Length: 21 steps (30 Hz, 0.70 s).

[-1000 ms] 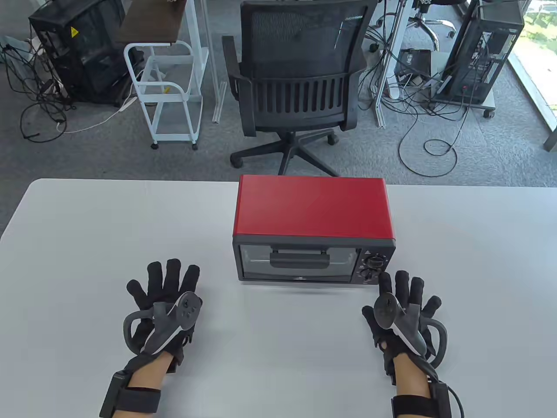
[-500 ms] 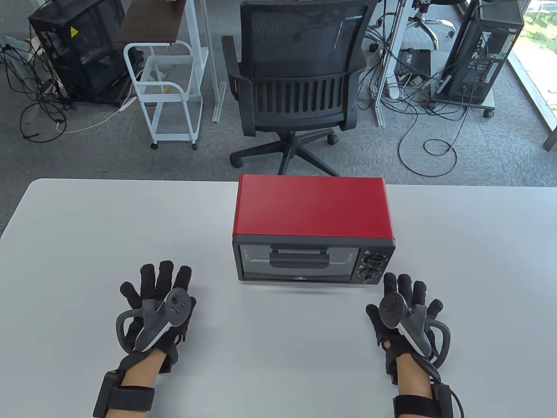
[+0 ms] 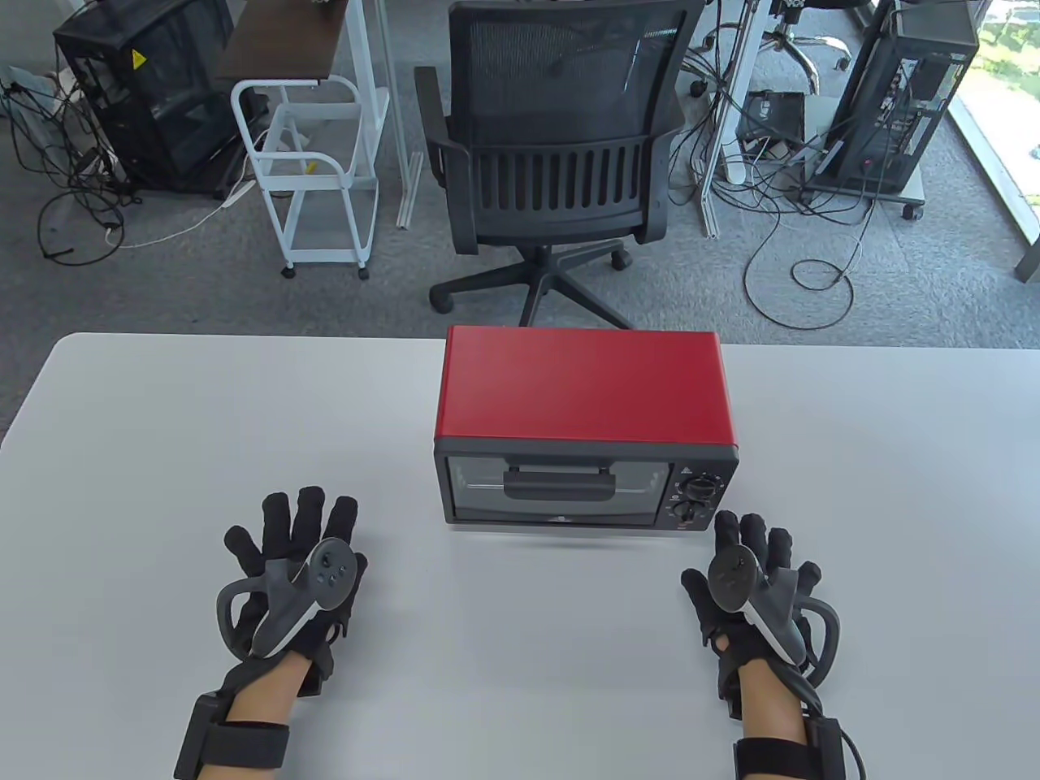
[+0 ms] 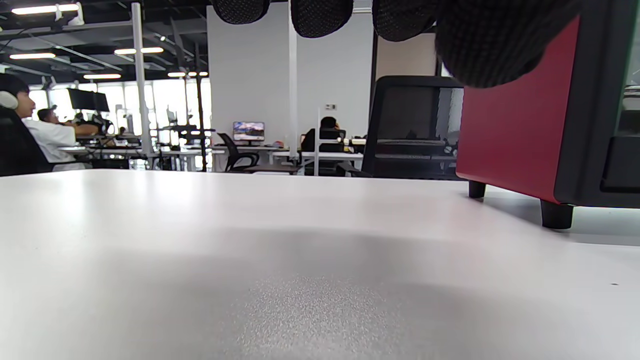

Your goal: Open oven door by handle

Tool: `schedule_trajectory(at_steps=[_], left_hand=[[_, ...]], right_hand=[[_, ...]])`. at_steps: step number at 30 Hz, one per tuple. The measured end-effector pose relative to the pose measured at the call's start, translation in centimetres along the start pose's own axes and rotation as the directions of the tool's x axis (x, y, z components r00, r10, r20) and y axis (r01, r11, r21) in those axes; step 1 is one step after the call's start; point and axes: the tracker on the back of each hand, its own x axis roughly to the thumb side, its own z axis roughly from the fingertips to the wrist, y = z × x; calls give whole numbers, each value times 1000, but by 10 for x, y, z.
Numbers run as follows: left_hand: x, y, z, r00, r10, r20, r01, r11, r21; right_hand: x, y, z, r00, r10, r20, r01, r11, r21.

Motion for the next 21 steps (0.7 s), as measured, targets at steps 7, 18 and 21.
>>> schedule_trajectory(at_steps=[7, 18, 21], left_hand=[[-2, 0, -1, 1000, 0, 1, 0, 1000, 2], [-1, -1, 0, 1000, -4, 1, 4, 1000, -8], [0, -1, 0, 1000, -3, 1, 3, 1000, -11]], right_hand=[[1, 1, 0, 1000, 13, -2, -13, 1000, 13], [3, 2, 1, 1000, -2, 10, 2, 1000, 27], [3, 1, 1, 1000, -5, 10, 4, 1000, 27]])
